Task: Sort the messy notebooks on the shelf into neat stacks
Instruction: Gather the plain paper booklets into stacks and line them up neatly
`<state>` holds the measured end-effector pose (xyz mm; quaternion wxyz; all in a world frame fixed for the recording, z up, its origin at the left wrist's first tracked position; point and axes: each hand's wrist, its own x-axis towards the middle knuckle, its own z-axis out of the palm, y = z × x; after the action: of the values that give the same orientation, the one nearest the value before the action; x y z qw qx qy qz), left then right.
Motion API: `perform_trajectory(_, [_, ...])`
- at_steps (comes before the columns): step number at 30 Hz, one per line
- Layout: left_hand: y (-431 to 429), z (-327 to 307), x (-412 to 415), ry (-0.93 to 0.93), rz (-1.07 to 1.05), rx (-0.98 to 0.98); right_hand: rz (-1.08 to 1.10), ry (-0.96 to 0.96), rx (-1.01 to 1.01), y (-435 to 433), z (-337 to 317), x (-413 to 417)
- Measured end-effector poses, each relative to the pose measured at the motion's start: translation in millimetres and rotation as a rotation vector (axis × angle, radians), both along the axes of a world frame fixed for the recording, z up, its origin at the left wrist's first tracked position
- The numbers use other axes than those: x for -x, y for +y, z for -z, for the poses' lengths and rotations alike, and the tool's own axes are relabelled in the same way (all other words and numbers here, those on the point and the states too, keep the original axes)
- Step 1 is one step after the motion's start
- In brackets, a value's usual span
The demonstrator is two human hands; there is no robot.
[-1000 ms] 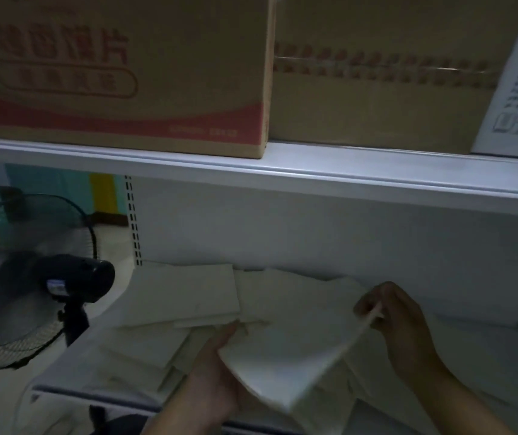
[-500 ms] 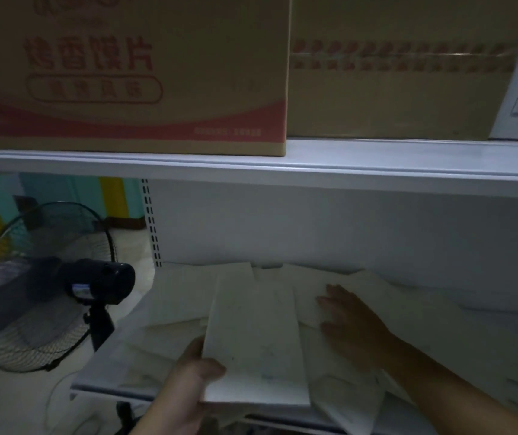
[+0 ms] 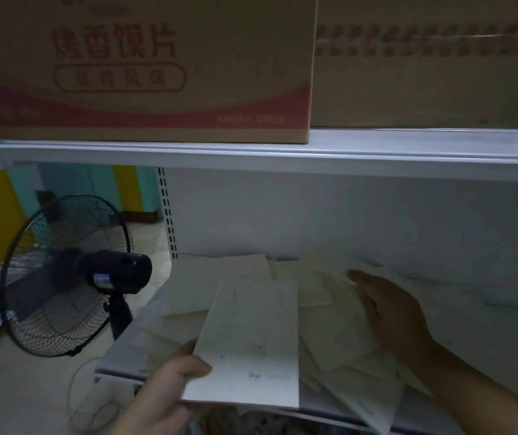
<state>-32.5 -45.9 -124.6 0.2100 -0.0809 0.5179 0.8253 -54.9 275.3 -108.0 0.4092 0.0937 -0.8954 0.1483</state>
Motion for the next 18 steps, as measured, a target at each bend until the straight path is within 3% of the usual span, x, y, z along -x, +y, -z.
perform_trajectory(5, [6,-10,0,-0.026,-0.01,0.007,-0.222,0.142,0.004,-12,-37,-16])
perform_trajectory(9, [5,-11,4,-0.113,-0.023,-0.1,-0.465,-0.1,-0.274,-37,-18,-25])
perform_trajectory(12, [4,-11,3,-0.092,0.025,-0.066,-0.494,-0.2,-0.396,-33,11,-15])
perform_trajectory(18, [16,-16,-6,0.084,0.088,0.207,-0.478,-0.263,-0.196,-53,15,-6])
